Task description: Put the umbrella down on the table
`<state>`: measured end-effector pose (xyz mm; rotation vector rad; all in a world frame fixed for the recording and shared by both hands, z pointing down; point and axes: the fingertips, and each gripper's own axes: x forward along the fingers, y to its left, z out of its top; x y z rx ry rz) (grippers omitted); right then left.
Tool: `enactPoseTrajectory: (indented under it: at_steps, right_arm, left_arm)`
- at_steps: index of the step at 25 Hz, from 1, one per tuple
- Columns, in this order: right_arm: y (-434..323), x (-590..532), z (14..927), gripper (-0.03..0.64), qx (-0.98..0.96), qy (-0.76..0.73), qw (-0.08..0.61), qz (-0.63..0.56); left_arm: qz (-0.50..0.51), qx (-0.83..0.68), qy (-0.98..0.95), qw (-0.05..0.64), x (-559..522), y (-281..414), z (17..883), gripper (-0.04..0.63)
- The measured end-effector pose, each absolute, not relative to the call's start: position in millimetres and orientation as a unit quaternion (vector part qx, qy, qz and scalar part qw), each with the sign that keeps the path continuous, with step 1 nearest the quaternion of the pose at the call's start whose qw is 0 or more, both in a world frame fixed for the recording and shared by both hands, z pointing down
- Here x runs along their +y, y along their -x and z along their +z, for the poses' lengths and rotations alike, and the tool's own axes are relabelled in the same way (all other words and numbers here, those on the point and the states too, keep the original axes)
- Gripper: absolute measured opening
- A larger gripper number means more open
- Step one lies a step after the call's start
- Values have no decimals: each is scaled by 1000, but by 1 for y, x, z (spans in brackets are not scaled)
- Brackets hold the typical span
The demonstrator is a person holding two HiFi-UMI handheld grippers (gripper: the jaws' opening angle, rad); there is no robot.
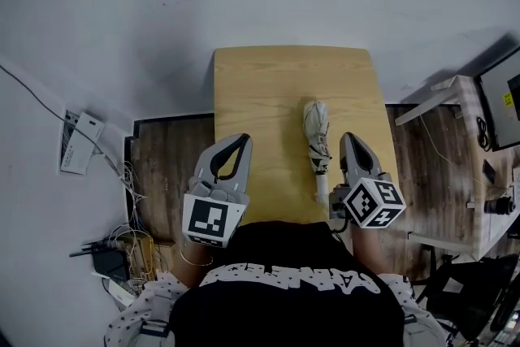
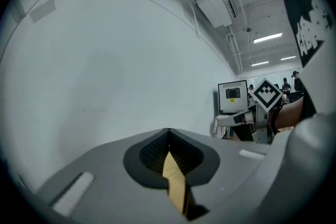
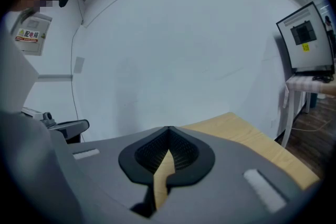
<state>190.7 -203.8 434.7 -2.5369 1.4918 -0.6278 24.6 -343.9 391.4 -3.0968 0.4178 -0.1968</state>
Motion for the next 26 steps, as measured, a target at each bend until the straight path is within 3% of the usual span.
enactPoseTrajectory:
  at_steps: [26]
  right_arm:
    - [-187, -194, 420, 12, 506, 839, 60, -192]
  left_arm:
    - [-57, 130, 990, 9, -333, -24, 391, 0]
